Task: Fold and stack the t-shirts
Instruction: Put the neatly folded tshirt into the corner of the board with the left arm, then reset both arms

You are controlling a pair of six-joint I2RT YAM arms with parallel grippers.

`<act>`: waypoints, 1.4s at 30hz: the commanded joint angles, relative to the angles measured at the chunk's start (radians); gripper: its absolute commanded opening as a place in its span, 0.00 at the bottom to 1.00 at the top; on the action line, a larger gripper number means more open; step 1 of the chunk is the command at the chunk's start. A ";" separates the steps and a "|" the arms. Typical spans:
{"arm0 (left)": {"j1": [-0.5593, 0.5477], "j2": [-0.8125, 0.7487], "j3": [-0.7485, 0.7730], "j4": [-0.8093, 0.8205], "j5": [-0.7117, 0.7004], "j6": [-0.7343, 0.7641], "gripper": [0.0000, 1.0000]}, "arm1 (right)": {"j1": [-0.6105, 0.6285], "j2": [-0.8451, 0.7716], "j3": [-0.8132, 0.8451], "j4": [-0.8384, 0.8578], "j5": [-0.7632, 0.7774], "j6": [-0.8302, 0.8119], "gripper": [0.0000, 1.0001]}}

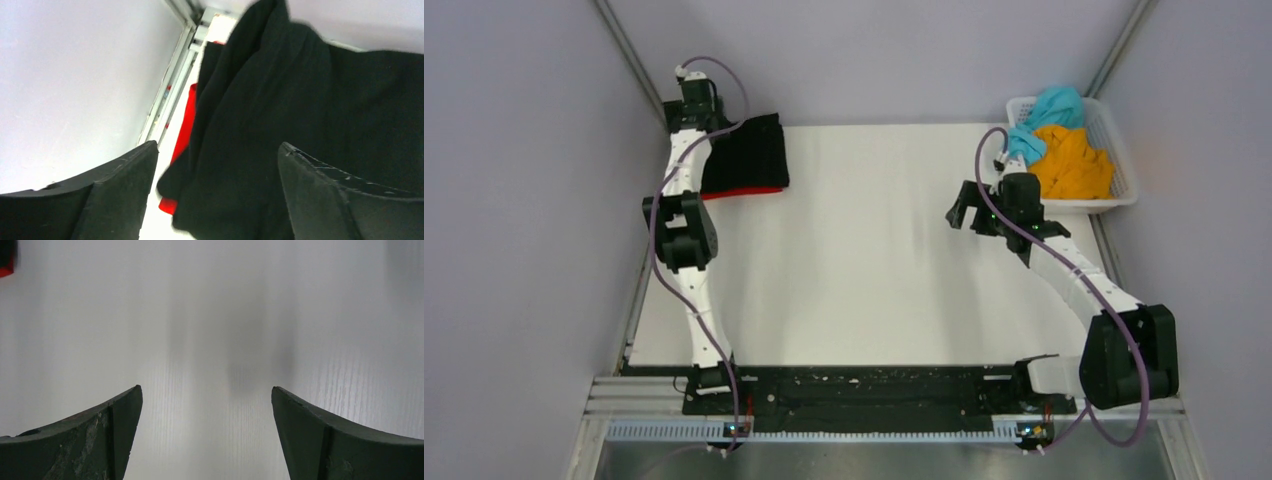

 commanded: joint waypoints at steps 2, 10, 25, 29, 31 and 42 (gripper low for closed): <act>0.042 0.018 0.078 -0.006 -0.031 -0.110 0.99 | -0.011 0.002 0.032 -0.026 0.046 -0.018 0.99; 0.046 -0.319 -0.212 0.037 0.198 -0.288 0.99 | -0.012 -0.077 0.014 -0.034 0.080 0.023 0.99; -0.318 -1.188 -1.389 0.310 0.211 -0.568 0.99 | -0.013 -0.400 -0.242 -0.046 0.226 0.115 0.99; -0.365 -1.345 -1.539 0.286 0.182 -0.607 0.99 | -0.015 -0.461 -0.320 -0.004 0.286 0.153 0.99; -0.365 -1.426 -1.582 0.253 0.132 -0.604 0.99 | -0.014 -0.471 -0.340 -0.001 0.324 0.173 0.99; -0.366 -1.584 -1.673 0.211 0.018 -0.553 0.99 | -0.014 -0.458 -0.346 0.006 0.364 0.166 0.99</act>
